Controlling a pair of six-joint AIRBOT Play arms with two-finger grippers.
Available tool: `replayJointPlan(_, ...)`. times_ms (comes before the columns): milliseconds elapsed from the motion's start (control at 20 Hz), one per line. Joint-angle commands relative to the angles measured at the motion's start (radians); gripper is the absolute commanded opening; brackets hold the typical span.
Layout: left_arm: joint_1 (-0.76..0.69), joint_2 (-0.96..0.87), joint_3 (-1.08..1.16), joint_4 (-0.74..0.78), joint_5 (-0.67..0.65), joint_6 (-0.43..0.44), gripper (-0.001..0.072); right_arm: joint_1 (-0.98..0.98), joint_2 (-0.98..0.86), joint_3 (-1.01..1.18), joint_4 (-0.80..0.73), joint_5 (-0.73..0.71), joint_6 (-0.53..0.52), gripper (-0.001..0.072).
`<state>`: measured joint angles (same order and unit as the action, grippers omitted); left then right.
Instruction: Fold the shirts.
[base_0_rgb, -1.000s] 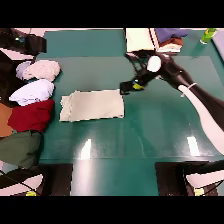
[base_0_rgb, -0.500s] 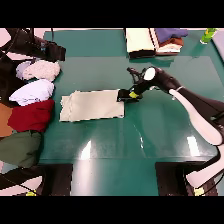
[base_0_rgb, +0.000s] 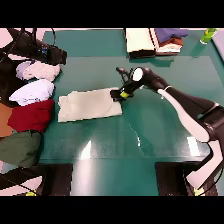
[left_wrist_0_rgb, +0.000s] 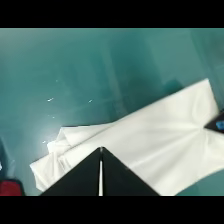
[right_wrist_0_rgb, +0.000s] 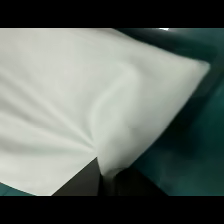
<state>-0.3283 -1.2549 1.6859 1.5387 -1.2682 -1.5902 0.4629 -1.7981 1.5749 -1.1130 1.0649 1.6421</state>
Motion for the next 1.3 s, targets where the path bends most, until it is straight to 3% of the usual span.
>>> replayJointPlan(0, -0.046, -0.001, -0.001, -0.02, 0.002, 0.002, 0.0025, -0.087, 0.103, 0.007, -0.178, 0.035, -0.009, 0.0015)
replayJointPlan(250, -0.169, -0.001, 0.0, -0.02, 0.027, 0.002, 0.0026, -0.429, 0.302, 0.006, -0.391, 0.193, -0.028, 0.0014)
replayJointPlan(550, -0.188, 0.0, 0.0, -0.021, 0.043, 0.001, 0.0026, -0.974, 0.416, 0.004, -0.407, 0.284, -0.073, 0.0015)
replayJointPlan(750, -0.188, -0.001, 0.0, -0.021, 0.042, 0.0, 0.0025, -1.233, 0.443, -0.063, -0.407, 0.29, -0.072, 0.0014)
replayJointPlan(1000, -0.188, 0.0, 0.0, -0.021, 0.049, 0.0, 0.0026, -1.403, 0.527, -0.272, -0.409, 0.276, -0.07, 0.0014)
replayJointPlan(1250, -0.188, 0.0, 0.0, -0.021, 0.048, 0.002, 0.0027, -1.424, 0.583, -0.439, -0.438, 0.255, -0.072, 0.0016)
